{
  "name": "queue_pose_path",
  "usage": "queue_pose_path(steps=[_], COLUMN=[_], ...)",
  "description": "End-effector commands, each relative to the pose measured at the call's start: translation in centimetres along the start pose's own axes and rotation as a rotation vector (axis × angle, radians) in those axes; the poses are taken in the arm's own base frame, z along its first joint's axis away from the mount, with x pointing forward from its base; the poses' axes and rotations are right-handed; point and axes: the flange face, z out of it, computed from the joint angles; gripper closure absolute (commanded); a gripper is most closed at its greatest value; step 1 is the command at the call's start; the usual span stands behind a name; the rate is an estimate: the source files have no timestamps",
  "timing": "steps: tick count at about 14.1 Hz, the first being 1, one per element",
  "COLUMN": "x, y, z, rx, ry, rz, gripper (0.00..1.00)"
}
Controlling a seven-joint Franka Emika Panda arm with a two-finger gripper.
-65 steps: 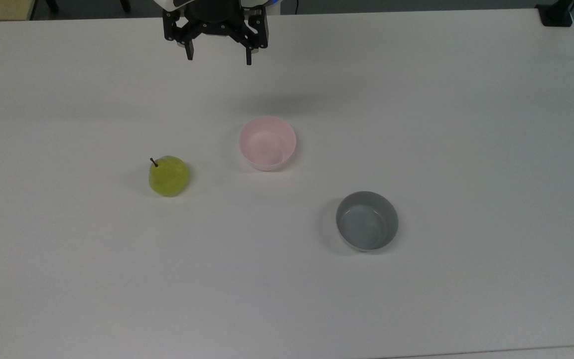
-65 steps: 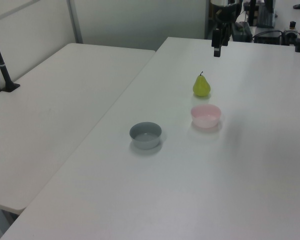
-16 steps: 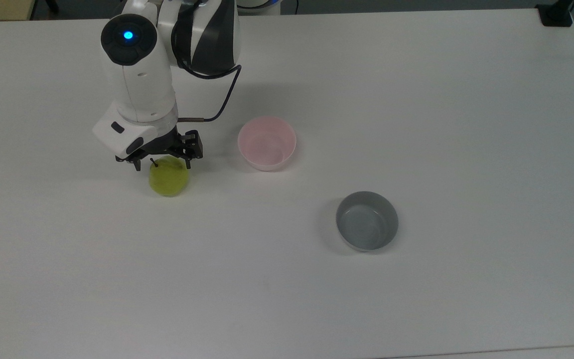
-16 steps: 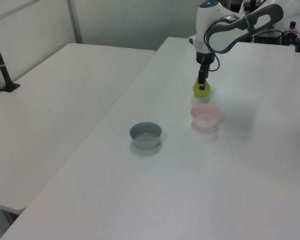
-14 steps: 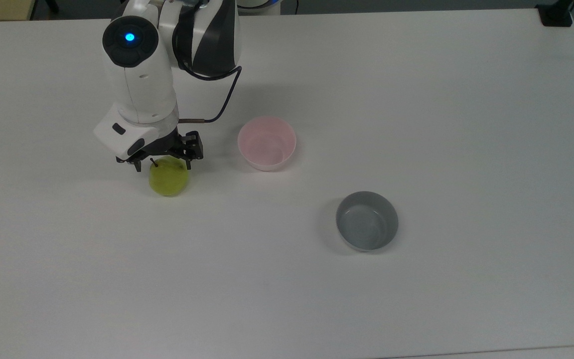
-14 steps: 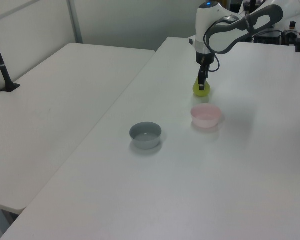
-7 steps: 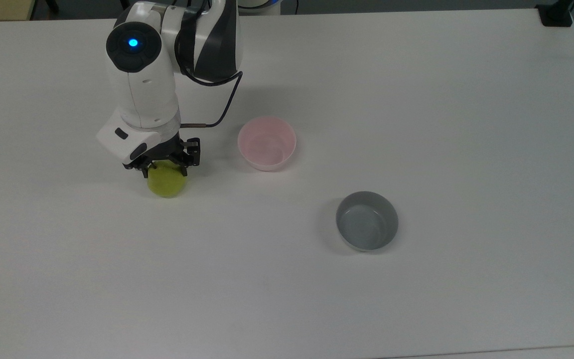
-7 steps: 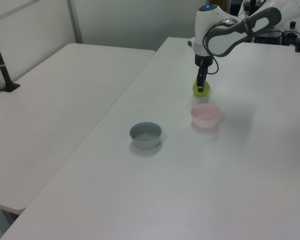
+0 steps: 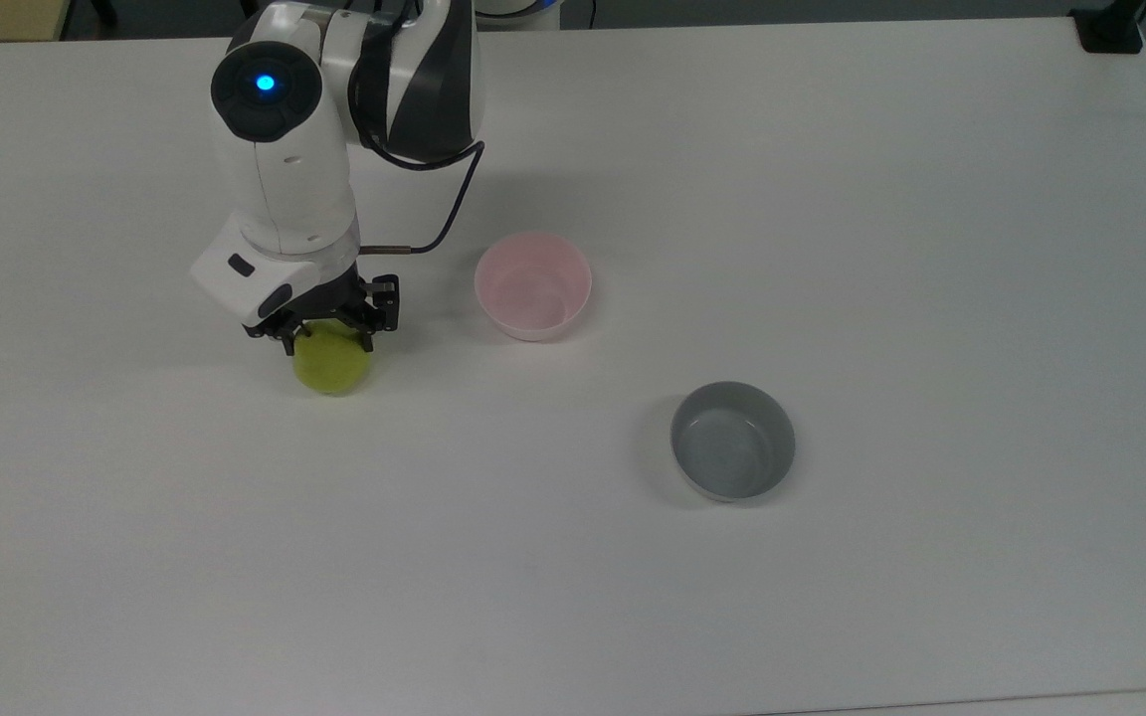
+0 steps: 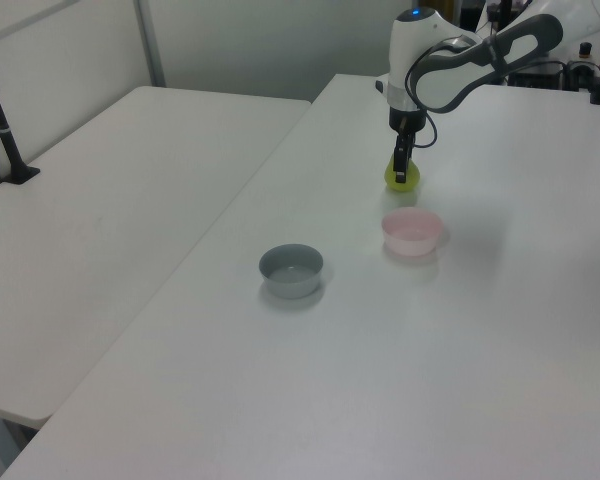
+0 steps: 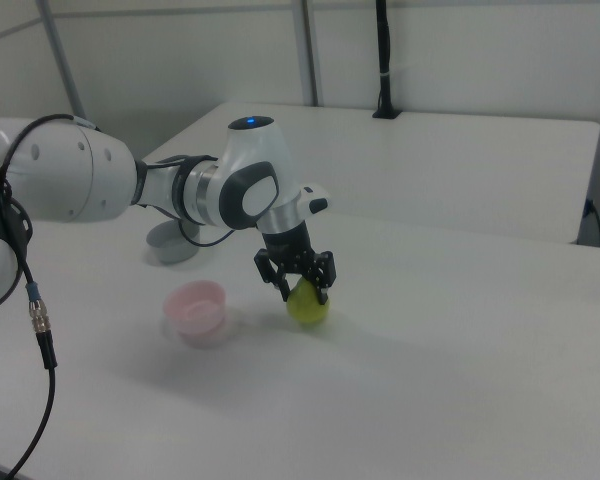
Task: Place the pear in the bowl
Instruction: 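Lift the pear and carry it over the pink bowl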
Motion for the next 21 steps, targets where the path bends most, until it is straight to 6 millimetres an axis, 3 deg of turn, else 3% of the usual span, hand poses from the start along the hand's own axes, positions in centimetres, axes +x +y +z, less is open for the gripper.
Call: queue_pose_path(steps=[1, 8, 11, 14, 16, 21], x=[-1.1, -2.6, -3.1, -2.5, -3.2, -5.2], y=[0.4, 1.0, 0.2, -4.3, -8.3, -14.4], z=[-4.5, -15.2, -16.6, -17.8, -18.2, -17.4], rx=[-0.012, -0.002, 0.011, 0.015, 0.023, 0.031], ry=[-0.015, -0.004, -0.006, 0.005, -0.008, -0.082], rz=[-0.001, 0.044, 0.049, 0.100, 0.078, 0.030], gripper=[0.63, 0.63, 0.63, 0.63, 0.63, 0.62])
